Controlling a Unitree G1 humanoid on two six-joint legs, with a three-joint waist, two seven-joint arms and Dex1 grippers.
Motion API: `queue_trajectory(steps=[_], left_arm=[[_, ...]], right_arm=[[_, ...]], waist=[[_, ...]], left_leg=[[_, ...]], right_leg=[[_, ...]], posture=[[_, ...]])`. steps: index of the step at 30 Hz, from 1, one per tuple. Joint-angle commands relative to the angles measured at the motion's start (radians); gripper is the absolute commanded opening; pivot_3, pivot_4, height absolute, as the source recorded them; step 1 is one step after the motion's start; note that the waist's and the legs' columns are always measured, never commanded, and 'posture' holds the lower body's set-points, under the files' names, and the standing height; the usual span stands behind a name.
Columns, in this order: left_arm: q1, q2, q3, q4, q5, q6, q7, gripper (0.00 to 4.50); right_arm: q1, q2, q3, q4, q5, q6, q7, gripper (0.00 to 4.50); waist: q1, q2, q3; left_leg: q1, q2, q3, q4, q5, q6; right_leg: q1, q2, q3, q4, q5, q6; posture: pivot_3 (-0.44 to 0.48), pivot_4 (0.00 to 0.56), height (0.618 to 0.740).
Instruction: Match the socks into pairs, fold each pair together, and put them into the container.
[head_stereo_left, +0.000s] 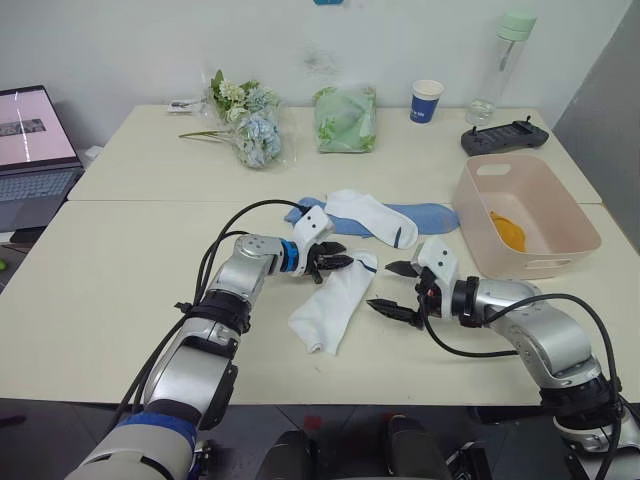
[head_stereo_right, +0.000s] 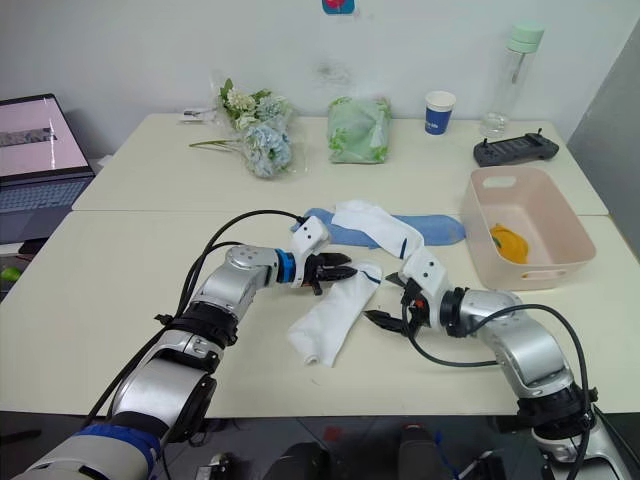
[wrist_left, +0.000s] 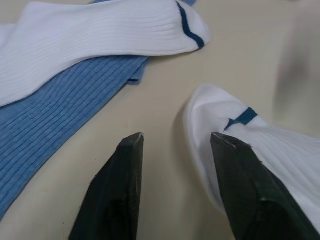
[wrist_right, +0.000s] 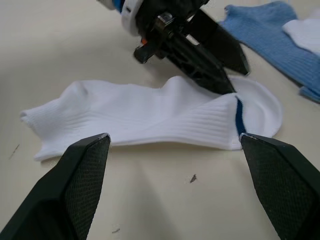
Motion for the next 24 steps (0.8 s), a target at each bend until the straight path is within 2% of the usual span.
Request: queue_trajectory(steps=[1, 3, 13, 16, 19, 22, 24], left_arm=[[-0.013, -0.003, 0.001, -0.025, -0.001, -0.011, -0.038, 0.65], [-0.013, -0.003, 0.004, -0.025, 0.004, -0.010, -0.036, 0.03], [0.023, 0.015, 0.081, -0.092, -0.024, 0.043, 0.062, 0.03], [0.110, 0.051, 0.167, -0.220, -0.053, 0.114, 0.155, 0.03], [0.240, 0.084, 0.248, -0.419, -0.093, 0.203, 0.230, 0.03], [0.306, 0.074, 0.289, -0.546, -0.129, 0.266, 0.293, 0.03], [0.363, 0.052, 0.310, -0.634, -0.153, 0.314, 0.345, 0.03]], right_arm=[[0.003, 0.002, -0.034, -0.035, 0.011, -0.009, -0.020, 4.47], [0.007, -0.002, -0.035, -0.032, 0.010, -0.014, -0.020, 4.47], [0.010, -0.001, -0.029, -0.026, 0.004, -0.021, -0.020, 4.47], [0.019, 0.002, -0.024, -0.019, 0.002, -0.025, -0.021, 4.47], [0.021, 0.009, -0.012, -0.014, 0.007, -0.017, -0.015, 4.47], [0.023, 0.017, -0.004, -0.012, 0.017, -0.003, -0.009, 4.47], [0.022, 0.022, 0.060, 0.000, -0.005, -0.007, 0.013, 4.47]], waist=[[0.000, 0.000, 0.000], [0.001, 0.000, 0.000], [-0.001, 0.000, 0.000], [-0.004, 0.000, 0.000], [-0.017, 0.000, 0.000], [-0.012, 0.000, 0.000], [-0.001, 0.000, 0.000]], left_leg=[[0.000, 0.000, 0.000, 0.000, 0.000, 0.000], [0.000, 0.000, 0.000, 0.000, 0.000, 0.000], [0.000, 0.000, 0.000, 0.000, 0.000, 0.000], [0.000, 0.000, 0.000, 0.000, 0.000, 0.000], [0.001, 0.001, 0.000, -0.001, 0.000, 0.000], [0.000, 0.001, -0.001, 0.000, 0.000, 0.000], [0.000, 0.001, -0.001, 0.001, 0.000, 0.000]], right_leg=[[0.000, 0.000, 0.000, 0.000, 0.000, 0.000], [0.000, 0.000, 0.000, 0.000, 0.000, 0.000], [0.000, 0.000, 0.000, 0.000, 0.000, 0.000], [0.000, 0.000, 0.000, 0.000, 0.000, 0.000], [-0.001, 0.000, 0.001, 0.001, 0.000, 0.000], [-0.001, 0.000, 0.001, 0.001, 0.000, 0.000], [0.000, 0.000, 0.001, 0.001, 0.000, 0.000]], posture=[[0.000, 0.150, 0.740], [0.000, 0.150, 0.740], [0.000, 0.150, 0.740], [0.000, 0.150, 0.740], [0.000, 0.150, 0.740], [0.000, 0.150, 0.740], [0.000, 0.150, 0.740]])
